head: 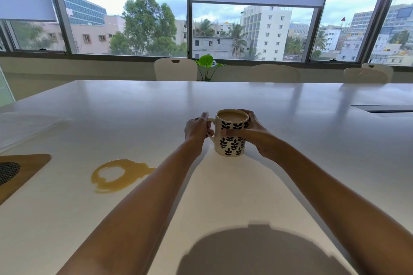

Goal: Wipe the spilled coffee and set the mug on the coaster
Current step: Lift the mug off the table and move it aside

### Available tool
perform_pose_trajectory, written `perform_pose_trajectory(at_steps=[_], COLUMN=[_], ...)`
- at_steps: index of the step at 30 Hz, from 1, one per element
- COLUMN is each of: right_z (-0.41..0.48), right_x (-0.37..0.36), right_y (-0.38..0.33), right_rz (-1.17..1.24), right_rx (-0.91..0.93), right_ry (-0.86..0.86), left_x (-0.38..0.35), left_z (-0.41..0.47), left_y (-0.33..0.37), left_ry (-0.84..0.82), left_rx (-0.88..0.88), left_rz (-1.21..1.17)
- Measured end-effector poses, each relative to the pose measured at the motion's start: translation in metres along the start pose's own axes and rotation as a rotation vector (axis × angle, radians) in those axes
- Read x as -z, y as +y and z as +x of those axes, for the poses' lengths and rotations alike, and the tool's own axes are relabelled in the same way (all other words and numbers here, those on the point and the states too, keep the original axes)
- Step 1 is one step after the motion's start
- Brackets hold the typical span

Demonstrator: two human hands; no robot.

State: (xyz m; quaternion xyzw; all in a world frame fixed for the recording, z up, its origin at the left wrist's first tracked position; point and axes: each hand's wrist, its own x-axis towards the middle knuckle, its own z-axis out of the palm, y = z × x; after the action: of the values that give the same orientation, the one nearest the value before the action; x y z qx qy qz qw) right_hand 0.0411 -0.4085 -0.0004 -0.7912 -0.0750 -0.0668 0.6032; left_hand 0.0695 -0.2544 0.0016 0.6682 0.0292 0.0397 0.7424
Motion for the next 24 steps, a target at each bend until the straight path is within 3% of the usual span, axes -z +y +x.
perform_pose_trajectory(at_steps=[17,20,22,24], right_z=[-0.006,-0.009,-0.012,-0.016], right_x=[-0.001,-0.007,-0.014,-0.023], right_y=[-0.010,-0.020,-0.031,-0.047], right_rz=[-0.020,-0.259,-0.443,-0.438], right_rx=[-0.102,-0.091,0.043,0.226], right_ry=[-0.021,0.124,0.278,0.414], left_x=[0.025,0.032,0.041,0.056], left_z=[-0.004,-0.006,-0.007,-0.004], left_y=[0.007,0.009,0.013,0.022], left_ry=[-0.054,-0.062,-0.041,0.007], left_rx=[-0.144,-0.207,-0.267,-0.326], left_rz=[0.138,0.208,0.280,0.369])
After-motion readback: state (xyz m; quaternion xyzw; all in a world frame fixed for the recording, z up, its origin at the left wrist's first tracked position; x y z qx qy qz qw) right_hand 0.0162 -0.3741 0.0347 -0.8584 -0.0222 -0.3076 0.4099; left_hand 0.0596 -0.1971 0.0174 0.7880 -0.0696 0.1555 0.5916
